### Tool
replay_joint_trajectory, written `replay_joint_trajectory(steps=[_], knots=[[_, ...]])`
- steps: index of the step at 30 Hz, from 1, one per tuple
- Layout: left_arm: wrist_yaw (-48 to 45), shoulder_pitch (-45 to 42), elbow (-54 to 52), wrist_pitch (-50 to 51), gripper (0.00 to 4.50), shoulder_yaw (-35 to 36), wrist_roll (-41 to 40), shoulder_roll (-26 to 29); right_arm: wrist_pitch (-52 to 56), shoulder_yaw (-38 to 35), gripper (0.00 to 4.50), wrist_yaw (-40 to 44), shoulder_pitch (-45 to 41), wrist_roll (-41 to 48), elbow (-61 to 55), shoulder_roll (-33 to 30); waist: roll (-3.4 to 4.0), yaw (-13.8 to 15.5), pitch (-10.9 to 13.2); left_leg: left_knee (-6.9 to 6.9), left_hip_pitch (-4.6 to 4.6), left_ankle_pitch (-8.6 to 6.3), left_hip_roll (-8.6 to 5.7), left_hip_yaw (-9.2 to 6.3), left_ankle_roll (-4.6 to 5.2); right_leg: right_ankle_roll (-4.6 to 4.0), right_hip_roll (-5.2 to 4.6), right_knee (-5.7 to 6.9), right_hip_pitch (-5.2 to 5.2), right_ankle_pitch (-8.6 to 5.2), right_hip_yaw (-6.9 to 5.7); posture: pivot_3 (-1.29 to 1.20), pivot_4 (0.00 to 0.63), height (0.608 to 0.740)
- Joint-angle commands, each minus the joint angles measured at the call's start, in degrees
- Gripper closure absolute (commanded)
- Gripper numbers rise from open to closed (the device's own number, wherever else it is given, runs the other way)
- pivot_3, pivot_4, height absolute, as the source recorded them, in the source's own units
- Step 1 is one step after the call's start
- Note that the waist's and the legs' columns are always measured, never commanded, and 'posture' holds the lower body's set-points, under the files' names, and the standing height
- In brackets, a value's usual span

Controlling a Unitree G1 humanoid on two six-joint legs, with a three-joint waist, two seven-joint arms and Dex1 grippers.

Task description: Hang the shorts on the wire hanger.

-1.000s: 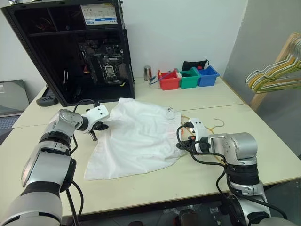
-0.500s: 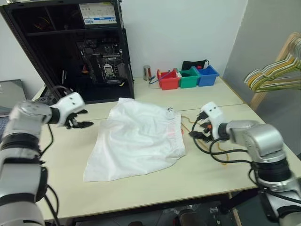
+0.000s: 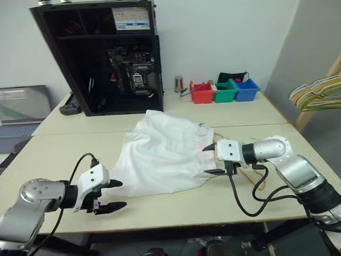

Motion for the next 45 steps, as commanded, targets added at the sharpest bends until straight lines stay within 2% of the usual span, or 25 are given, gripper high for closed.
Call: replay_joint_trajectory(steps=[1,3,6,11,18,25,27,32,33,38,42,45], knots=[[1.5,-1.8,9.1,-11.1,0.84,-2.8,6.0,1.4,-9.3,2.4,0.87,2.6,-3.2,-4.7,9.0,1.7,-0.02,0.6,0.0,-0.05,-0.02,0.0,0.01,0.02,0.0,0.04,0.02,0.02,-0.08,0.04,0.0,-0.02,0.0,0.74],[0.7,-3.5,12.4,-12.9,0.84,-3.9,6.2,1.2,-13.1,3.4,0.87,4.6,-3.4,-6.3,12.5,1.3,-0.1,1.0,-0.1,-0.09,-0.05,-0.01,-0.01,0.02,-0.02,0.17,0.03,0.02,-0.13,0.12,-0.01,-0.01,0.0,0.74],[-0.1,-6.5,17.5,-15.8,0.84,-6.0,6.8,0.8,-18.6,4.4,0.87,6.8,-4.0,-8.3,16.6,0.8,-0.11,2.1,-0.1,-0.09,-0.15,-0.12,-0.1,0.16,-0.19,-0.13,0.03,-0.01,-0.2,0.25,-0.05,-0.01,0.0,0.74],[-0.9,-11.5,25.8,-21.0,0.84,-9.5,8.6,-0.2,-21.4,4.7,0.87,9.1,-4.6,-10.1,20.6,1.4,-0.07,2.1,-0.1,-0.12,-0.12,-0.15,-0.09,0.43,-0.21,-0.07,0.03,-0.03,-0.08,0.21,0.06,-0.01,0.0,0.74],[-4.0,-14.7,29.2,-22.0,0.84,-12.1,7.8,-1.0,-18.9,2.9,0.87,13.9,-5.4,-8.6,20.2,0.4,0.25,2.1,-0.3,-0.1,0.01,-0.1,0.02,0.41,-0.14,0.25,0.04,0.09,-0.06,0.16,0.06,-0.03,0.0,0.74],[-6.0,-16.0,31.8,-23.2,0.84,-14.6,9.4,-1.0,-20.1,3.5,0.87,11.1,-6.3,-12.3,24.3,2.2,0.38,2.1,-0.4,-0.09,0.0,-0.11,-0.08,0.55,-0.15,0.24,0.04,0.05,-0.11,0.15,0.16,-0.04,0.0,0.74],[-6.0,-17.2,33.0,-23.3,1.2,-15.0,9.7,-1.4,-20.4,3.9,0.87,11.0,-6.8,-13.0,25.9,2.9,0.42,2.0,-0.4,-0.09,0.01,-0.1,-0.07,0.58,-0.15,0.25,0.04,0.05,-0.1,0.16,0.18,-0.05,0.0,0.74],[-6.7,-19.0,34.5,-23.7,2.18,-15.7,9.7,-1.7,-20.3,3.6,1.84,12.0,-7.1,-13.0,27.5,3.3,0.63,2.1,-0.5,-0.08,0.07,-0.1,-0.07,0.51,-0.14,0.27,0.04,0.06,-0.12,0.17,0.12,-0.05,0.0,0.74],[-6.8,-19.3,34.7,-23.8,2.45,-15.8,9.6,-1.8,-20.1,3.5,2.16,12.2,-7.1,-12.9,27.4,3.3,0.66,2.1,-0.5,-0.08,0.07,-0.1,-0.07,0.49,-0.14,0.27,0.04,0.06,-0.11,0.17,0.12,-0.05,0.0,0.74],[-7.0,-20.3,35.7,-24.2,3.24,-16.1,9.9,-1.7,-19.8,3.1,3.11,12.9,-6.2,-12.3,26.0,2.8,0.69,2.0,-0.6,-0.08,0.06,-0.1,-0.06,0.42,-0.13,0.27,0.04,0.07,-0.11,0.17,0.12,-0.05,0.0,0.74],[-7.6,-21.3,36.5,-24.3,4.16,-16.1,9.8,-1.5,-16.9,2.5,4.2,14.7,-3.9,-10.4,21.1,1.8,0.67,2.0,-0.6,-0.08,0.03,-0.1,-0.04,0.4,-0.14,0.27,0.04,0.07,-0.11,0.16,0.13,-0.05,0.0,0.74],[-8.1,-21.5,35.9,-23.4,4.41,-15.9,9.4,-1.0,-12.4,1.8,4.42,16.7,-1.0,-8.6,14.5,0.1,0.66,2.0,-0.6,-0.09,-0.05,-0.1,-0.04,0.39,-0.14,0.26,0.04,0.06,-0.11,0.16,0.13,-0.05,0.0,0.74]])
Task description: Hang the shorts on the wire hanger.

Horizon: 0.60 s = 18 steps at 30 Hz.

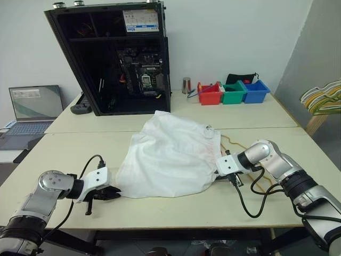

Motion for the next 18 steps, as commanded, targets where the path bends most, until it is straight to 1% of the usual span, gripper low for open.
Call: replay_joint_trajectory(steps=[1,4,7,11,14,18], knots=[[-1.0,0.2,-0.8,1.9,4.41,-0.5,0.2,0.9,4.9,-2.3,4.42,2.4,2.2,2.9,-8.3,-2.0,0.0,0.0,0.0,0.0,-0.01,0.0,0.0,0.0,0.0,0.0,0.0,-0.01,0.01,0.0,0.01,-0.05,0.0,0.74],[-4.4,3.5,-6.0,5.4,4.41,-0.8,-1.4,3.2,8.0,-2.8,4.42,2.6,4.9,3.7,-13.3,-3.1,-0.05,0.0,0.0,-0.01,-0.04,0.0,0.01,0.03,0.0,0.01,0.0,0.0,0.01,-0.01,0.02,-0.05,0.0,0.74],[-7.1,7.8,-10.9,6.8,4.41,-1.1,-2.2,6.0,9.8,-2.9,4.42,2.5,7.9,4.0,-17.6,-4.6,-0.1,-0.8,0.0,-0.03,-0.02,-0.01,0.07,0.12,-0.01,-0.01,0.0,-0.01,0.01,-0.02,0.04,-0.05,0.0,0.74],[-8.9,11.6,-14.7,8.9,4.41,-1.4,-3.0,8.5,11.2,-2.9,4.42,2.5,10.6,4.3,-21.3,-6.2,-0.11,-1.3,0.1,-0.09,-0.02,-0.02,0.09,0.18,-0.01,-0.03,-0.02,-0.04,-0.01,-0.05,0.06,-0.06,0.0,0.74],[-8.4,12.4,-14.7,7.8,4.41,-1.6,-2.1,8.8,11.7,-2.9,4.42,1.8,11.9,4.2,-22.7,-6.3,-0.12,-1.5,0.1,-0.17,0.03,-0.02,0.13,0.2,0.0,-0.05,-0.02,-0.04,0.0,-0.06,0.06,-0.07,0.0,0.74],[-7.1,10.0,-11.3,6.6,4.41,-2.1,-0.6,8.1,11.5,-2.7,4.42,0.5,11.8,3.6,-21.9,-5.4,-0.11,-1.5,0.1,-0.21,0.06,-0.02,0.15,0.19,0.0,-0.06,-0.01,-0.04,0.0,-0.07,0.02,-0.07,0.0,0.74]])
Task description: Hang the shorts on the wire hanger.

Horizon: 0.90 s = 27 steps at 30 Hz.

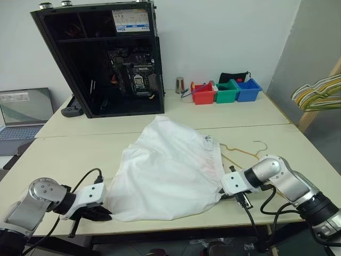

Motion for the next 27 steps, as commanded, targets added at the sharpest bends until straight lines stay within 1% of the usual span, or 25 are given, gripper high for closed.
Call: replay_joint_trajectory(steps=[1,3,4,7,10,13,15,17,19,20,23,25,27], knots=[[0.6,-1.5,3.7,-1.1,4.41,-2.0,2.8,-0.1,-0.2,-1.0,4.42,-0.6,-0.8,0.5,-0.7,0.7,0.0,0.0,0.0,0.0,0.0,0.0,0.0,-0.02,0.0,0.0,0.01,0.0,0.0,0.0,-0.03,-0.07,0.0,0.74],[0.6,-2.4,4.8,-1.7,4.02,-2.0,2.7,-0.3,0.7,-1.1,3.89,0.1,-1.0,1.0,-0.8,0.6,0.02,0.1,0.0,0.0,0.02,0.0,0.01,-0.03,0.0,0.01,0.01,0.0,0.0,0.0,-0.04,-0.07,0.0,0.74],[0.3,-2.9,5.3,-1.7,3.86,-2.1,2.4,-0.2,1.4,-1.2,3.71,0.6,-1.0,1.5,-1.2,0.3,0.03,0.1,0.0,0.0,0.03,0.0,0.01,-0.05,0.01,0.01,0.01,0.01,0.0,0.01,-0.05,-0.07,0.0,0.74],[-0.1,-3.6,6.1,-1.7,3.22,-2.0,1.9,0.0,3.5,-1.9,2.9,1.7,-1.0,2.6,-2.7,-0.3,0.04,0.1,0.0,0.0,0.03,0.01,0.01,-0.12,0.01,0.02,0.01,0.03,-0.01,0.01,-0.11,-0.07,0.0,0.74],[-0.6,-4.1,5.6,-0.2,2.62,-0.5,0.3,0.6,5.0,-3.4,2.16,3.1,0.0,4.3,-6.1,-3.2,0.08,0.1,0.1,0.0,0.03,0.01,0.0,-0.17,0.01,0.01,0.01,0.03,-0.02,0.01,-0.13,-0.07,0.0,0.74],[-3.5,-1.3,-0.8,4.0,1.97,2.2,-3.8,3.7,6.5,-6.0,1.39,3.9,2.2,6.0,-11.1,-7.5,-0.11,0.3,0.2,0.01,-0.05,0.01,-0.01,-0.2,0.01,-0.01,0.01,0.02,-0.07,-0.01,-0.15,-0.07,0.0,0.74],[-6.8,3.5,-8.2,7.9,1.6,5.8,-9.8,9.2,11.0,-9.4,0.97,4.2,2.7,8.8,-15.1,-10.5,-0.43,0.2,0.4,-0.05,-0.1,0.0,0.0,-0.22,0.0,-0.07,0.0,-0.01,-0.07,-0.05,-0.16,-0.06,0.0,0.74],[-8.2,5.8,-13.0,11.8,1.22,8.7,-14.7,12.9,14.9,-11.7,0.9,4.0,2.7,11.1,-17.5,-12.2,-0.78,0.0,0.7,-0.12,-0.2,-0.01,0.08,-0.19,-0.02,-0.12,0.0,-0.03,-0.17,-0.09,-0.14,-0.06,0.0,0.74],[-8.2,4.7,-16.5,18.8,0.76,11.0,-22.8,15.6,19.8,-13.9,0.9,2.6,2.1,13.3,-18.2,-12.8,-0.85,0.1,0.8,-0.18,-0.19,-0.01,0.09,-0.16,-0.02,-0.13,0.0,-0.04,-0.17,-0.09,-0.15,-0.07,0.0,0.74],[-8.2,3.5,-17.9,21.9,0.76,12.0,-25.9,16.1,22.9,-15.2,0.9,2.3,2.0,14.7,-18.4,-13.1,-0.83,0.1,0.9,-0.18,-0.18,-0.01,0.09,-0.18,-0.02,-0.13,0.0,-0.05,-0.15,-0.09,-0.16,-0.07,0.0,0.74],[-6.7,-2.1,-19.7,27.9,0.76,12.8,-29.7,14.4,29.1,-18.3,0.9,0.8,2.0,17.3,-17.9,-13.8,-0.73,0.2,1.2,-0.19,-0.13,-0.01,0.08,-0.1,-0.02,-0.19,0.0,-0.05,-0.09,-0.13,-0.17,-0.08,0.0,0.74],[4.7,-14.0,-19.4,32.4,0.76,10.4,-30.5,5.1,33.8,-21.0,0.9,-2.7,2.4,17.5,-15.0,-13.9,-0.59,0.7,1.3,-0.19,-0.13,-0.01,0.07,-0.04,-0.01,-0.19,0.0,-0.06,-0.08,-0.13,-0.21,-0.09,0.0,0.74],[14.9,-22.7,-20.0,34.9,0.76,8.6,-29.7,-4.2,38.4,-22.8,0.9,-7.2,2.9,16.7,-11.6,-13.6,-0.66,1.5,1.3,-0.17,-0.09,0.03,0.04,0.12,0.03,-0.03,0.04,-0.14,-0.05,-0.04,-0.38,-0.1,0.0,0.74]])
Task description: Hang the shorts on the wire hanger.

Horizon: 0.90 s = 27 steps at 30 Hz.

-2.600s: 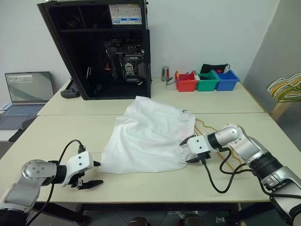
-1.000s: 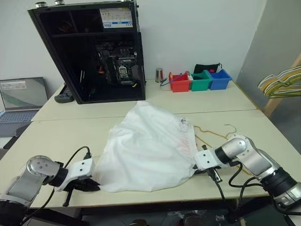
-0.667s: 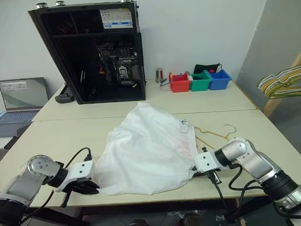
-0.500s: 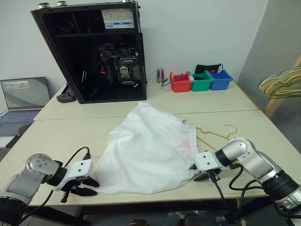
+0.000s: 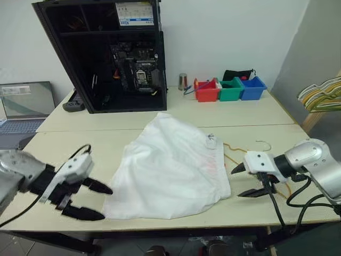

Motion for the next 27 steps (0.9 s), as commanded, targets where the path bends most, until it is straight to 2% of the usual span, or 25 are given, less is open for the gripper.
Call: replay_joint_trajectory(steps=[1,5,11,16,27], knots=[[17.7,-11.5,-3.0,4.4,0.76,-3.3,1.0,-13.5,8.0,-5.4,0.9,-8.7,0.9,-0.8,5.6,0.0,-0.25,0.6,-0.1,0.06,-0.02,0.02,0.01,0.02,0.03,0.07,0.0,-0.02,0.05,0.04,-0.03,-0.11,0.0,0.74],[24.1,-11.3,-7.6,1.1,0.76,-9.4,6.9,-22.2,12.6,-8.6,0.9,-13.9,4.4,-1.2,9.6,-1.0,-0.47,-0.1,-0.2,0.23,-0.22,0.03,0.01,0.3,-0.02,0.18,-0.1,-0.19,0.07,0.16,0.44,-0.15,0.0,0.74],[27.6,-12.6,-8.8,0.8,0.76,-15.2,8.7,-31.3,18.6,-10.6,0.9,-19.2,6.2,-1.5,13.7,-2.5,-0.44,-2.4,-0.2,0.67,-0.96,-0.07,-0.12,0.57,-0.17,0.16,-0.14,-0.35,-0.4,0.33,0.64,-0.2,0.0,0.74],[27.6,-13.8,-7.2,-0.6,0.76,-17.5,10.9,-34.0,20.1,-10.0,0.9,-21.8,4.2,-1.4,18.1,-1.5,-0.4,-3.4,-0.3,0.65,-0.87,-0.08,-0.07,0.58,-0.13,0.44,-0.06,-0.78,-0.09,0.41,0.59,-0.21,0.0,0.74],[27.0,-14.2,-5.1,-2.4,0.76,-17.2,13.0,-34.4,18.3,-5.1,0.9,-24.7,2.7,-3.2,24.0,1.5,-0.36,-5.1,-0.3,0.71,-0.81,-0.01,-0.1,0.55,-0.01,0.81,-0.05,-0.78,0.02,0.49,0.6,-0.19,0.0,0.74]])
